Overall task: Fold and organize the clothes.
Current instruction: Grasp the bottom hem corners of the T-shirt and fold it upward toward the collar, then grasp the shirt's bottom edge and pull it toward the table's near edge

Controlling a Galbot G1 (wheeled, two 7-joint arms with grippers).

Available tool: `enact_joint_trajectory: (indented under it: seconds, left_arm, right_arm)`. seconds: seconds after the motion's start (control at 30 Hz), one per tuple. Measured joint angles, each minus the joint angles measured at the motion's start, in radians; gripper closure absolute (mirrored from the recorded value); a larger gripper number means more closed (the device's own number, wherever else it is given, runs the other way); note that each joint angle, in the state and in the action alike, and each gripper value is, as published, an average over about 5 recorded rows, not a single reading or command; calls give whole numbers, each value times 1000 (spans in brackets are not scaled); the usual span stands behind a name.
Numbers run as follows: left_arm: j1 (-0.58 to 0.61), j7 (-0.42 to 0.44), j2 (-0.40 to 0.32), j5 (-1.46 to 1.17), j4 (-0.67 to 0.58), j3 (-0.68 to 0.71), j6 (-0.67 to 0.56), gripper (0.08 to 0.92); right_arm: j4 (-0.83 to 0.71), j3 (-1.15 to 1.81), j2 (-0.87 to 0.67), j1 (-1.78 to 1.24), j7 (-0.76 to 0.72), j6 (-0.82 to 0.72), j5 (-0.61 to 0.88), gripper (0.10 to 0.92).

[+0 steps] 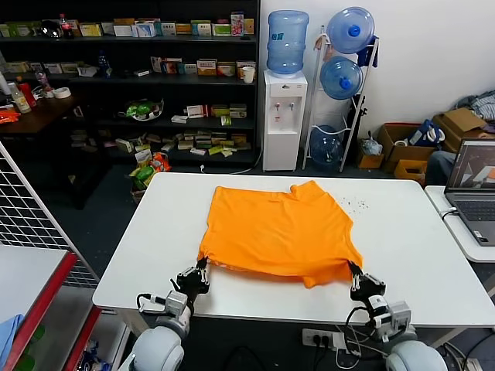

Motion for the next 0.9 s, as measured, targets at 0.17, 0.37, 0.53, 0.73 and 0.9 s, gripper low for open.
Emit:
enact_joint_trajectory:
  seconds: [0.17,0.37,0.53,0.73,0.9]
  left_arm:
    - [-74,5,-12,10,68,21,-3,903]
    - [-157,19,-20,13,152,46,-4,903]
    - [-192,26,-21,11,194,56,-6,829]
    - [-193,27,-4,-7,194,52,-4,656]
    - [-165,30,16,-33,168,46,11,518]
  right_arm:
    - [-100,-38,4,104,-9,16,-1,901]
    - [-203,-77,17,204,-14,37,-3,880]
    - [-247,-93,25,246,-17,50,-9,749]
    - [-237,-89,13,233,-12,33,-14,576]
    - [-176,-70,-6,168,0,-12,-20,437]
